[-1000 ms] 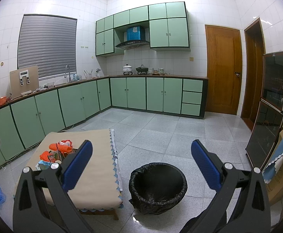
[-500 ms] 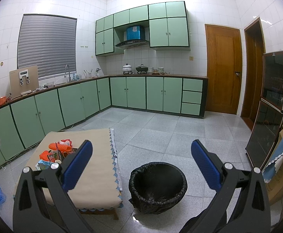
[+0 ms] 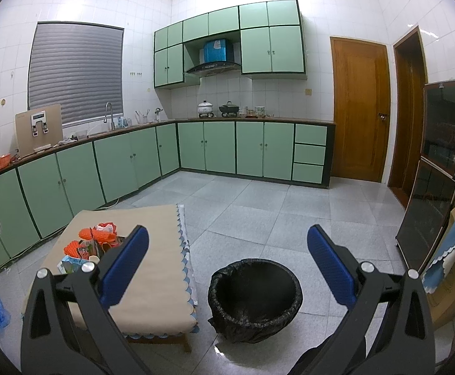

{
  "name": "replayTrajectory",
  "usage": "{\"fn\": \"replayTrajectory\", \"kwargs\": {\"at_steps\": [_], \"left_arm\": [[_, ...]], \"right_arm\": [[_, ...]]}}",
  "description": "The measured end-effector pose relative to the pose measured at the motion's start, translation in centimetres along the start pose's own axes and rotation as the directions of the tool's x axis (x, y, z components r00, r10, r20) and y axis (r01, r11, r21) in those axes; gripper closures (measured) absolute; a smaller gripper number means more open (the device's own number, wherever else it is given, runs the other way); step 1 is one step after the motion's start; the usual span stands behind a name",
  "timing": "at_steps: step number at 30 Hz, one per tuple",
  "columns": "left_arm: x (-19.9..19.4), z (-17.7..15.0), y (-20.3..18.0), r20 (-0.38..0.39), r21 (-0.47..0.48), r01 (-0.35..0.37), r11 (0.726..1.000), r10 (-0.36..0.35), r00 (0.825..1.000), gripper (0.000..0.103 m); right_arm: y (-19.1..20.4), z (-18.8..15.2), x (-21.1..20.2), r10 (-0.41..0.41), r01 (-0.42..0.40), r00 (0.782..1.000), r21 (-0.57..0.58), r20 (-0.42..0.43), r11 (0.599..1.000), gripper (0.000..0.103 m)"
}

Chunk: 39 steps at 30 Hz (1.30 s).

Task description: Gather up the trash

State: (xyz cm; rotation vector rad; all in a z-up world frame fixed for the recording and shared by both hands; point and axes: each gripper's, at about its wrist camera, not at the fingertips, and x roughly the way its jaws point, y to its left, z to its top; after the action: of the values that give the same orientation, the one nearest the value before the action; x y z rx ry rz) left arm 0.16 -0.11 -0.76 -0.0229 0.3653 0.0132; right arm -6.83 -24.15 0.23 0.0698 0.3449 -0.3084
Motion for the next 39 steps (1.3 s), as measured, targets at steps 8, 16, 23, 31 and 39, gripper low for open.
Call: {"fn": "replayTrajectory", "kwargs": {"at_steps": [8,16,23,31,39], "left_arm": [[1.9,-1.1,1.0,-0.012,-0.032,0.008,0.999,-0.008,1.000,0.006],[8.4,-6.3,3.6,-0.171,-0.076,-0.016,0.997,0.003,0.985,0.006],[13.6,-9.2,3.4,-0.225,-0.072,0.055,0.996,-0.070,0.972,0.006],[22.1,-11.9,0.6,-0.223,-0.037,-0.038,0.999,0.029,0.974,0.006],[30.2,-15.2,-0.4,-0.284,-0.028,-0.121,0.992,0.108,0.953,0.012]], "right_arm": [[0.6,-0.5,1.6,0.017,-0.017,1.000,-0.011,-0.015,1.000,0.005],[3.5,-2.7,7.2,0.098,-0.104,0.991,-0.064,-0.088,0.993,0.005],[6.2,-4.9,13.9,0.209,-0.227,0.959,-0.074,-0.191,0.971,0.005],[8.0,-5.2,21.2,0.265,-0.291,0.930,-0.069,-0.253,0.954,0.005],[8.5,-6.4,25.6,0.276,-0.314,0.910,-0.080,-0.309,0.946,0.005]]}}
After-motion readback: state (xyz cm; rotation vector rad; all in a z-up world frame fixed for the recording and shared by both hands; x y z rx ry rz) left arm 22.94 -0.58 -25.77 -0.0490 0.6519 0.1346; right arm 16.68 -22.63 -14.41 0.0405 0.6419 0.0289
